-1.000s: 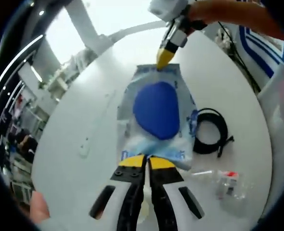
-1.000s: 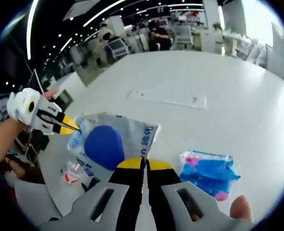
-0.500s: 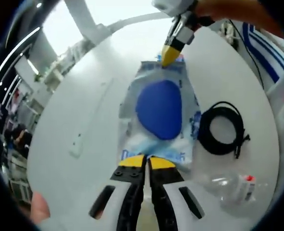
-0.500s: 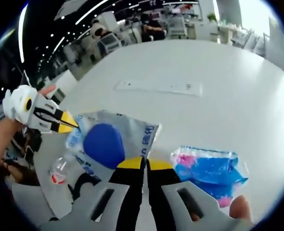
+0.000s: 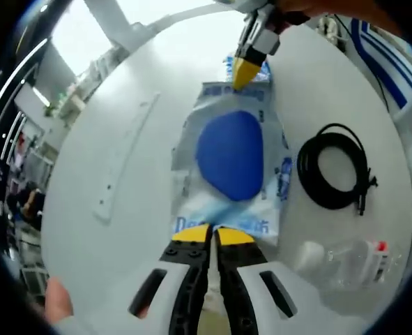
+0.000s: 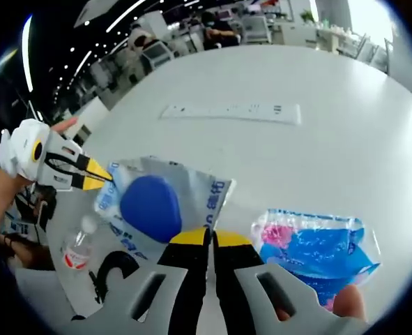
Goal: Arrange the tabletop items into an orderly group along one side of the table until the central work area is clear of visible clutter.
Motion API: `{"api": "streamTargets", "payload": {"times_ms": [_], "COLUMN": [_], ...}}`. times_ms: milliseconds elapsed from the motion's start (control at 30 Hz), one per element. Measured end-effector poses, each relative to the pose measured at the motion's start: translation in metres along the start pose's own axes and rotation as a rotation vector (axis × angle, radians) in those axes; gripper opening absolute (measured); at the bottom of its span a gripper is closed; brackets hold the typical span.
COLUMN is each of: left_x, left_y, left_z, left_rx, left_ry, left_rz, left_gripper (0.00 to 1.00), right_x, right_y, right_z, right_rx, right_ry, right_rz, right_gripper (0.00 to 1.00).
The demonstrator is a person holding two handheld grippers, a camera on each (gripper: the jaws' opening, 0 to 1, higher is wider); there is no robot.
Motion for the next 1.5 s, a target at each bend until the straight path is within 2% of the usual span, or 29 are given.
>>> {"api": "streamTargets", "payload": {"times_ms": [300, 600, 1167, 1367, 1500], "left_x": [0.002, 0.006, 0.010, 0.009, 0.010], "left_y": [0.003, 0.003, 0.013, 0.015, 0.010], "left_z": [-0.007, -0.007, 0.003, 0.007, 0.012], "left_rx": [0.021, 0.017, 0.044, 0.042, 0.017], "left_ry": [-0.011, -0.018, -0.045, -0.044, -0.050], "left_rz": [0.000, 0.011, 0.027, 0.026, 0.036], "left_gripper": [0.01, 0.04, 0.20, 0.22, 0.23], "right_x": [-0.004, -0.005, -0.004, -0.004, -0.002], "right_y": [0.004, 0.005, 0.005, 0.005, 0.005], "right_z": [-0.004, -0.006, -0.007, -0.007, -0.008], "right_rx": [0.014, 0.021, 0.021, 0.023, 0.026], "right_ry": [-0.002, 0.001, 0.010, 0.013, 0.012], "right_rz": [-0.018, -0.023, -0.015, -0.012, -0.012], "right_gripper": [0.04, 0.04, 0.05, 0.05, 0.06]}}
Point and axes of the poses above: the point that each gripper's makers call its tool centre point, and the gripper's own axes: z roughly backward along the fingers, x roughly to its left, y roughly out of its underside, the point moved 3 cm from there along z, roughly backward along the fingers, and after that the axes turned 8 degrees about y, right-handed, at the moved point
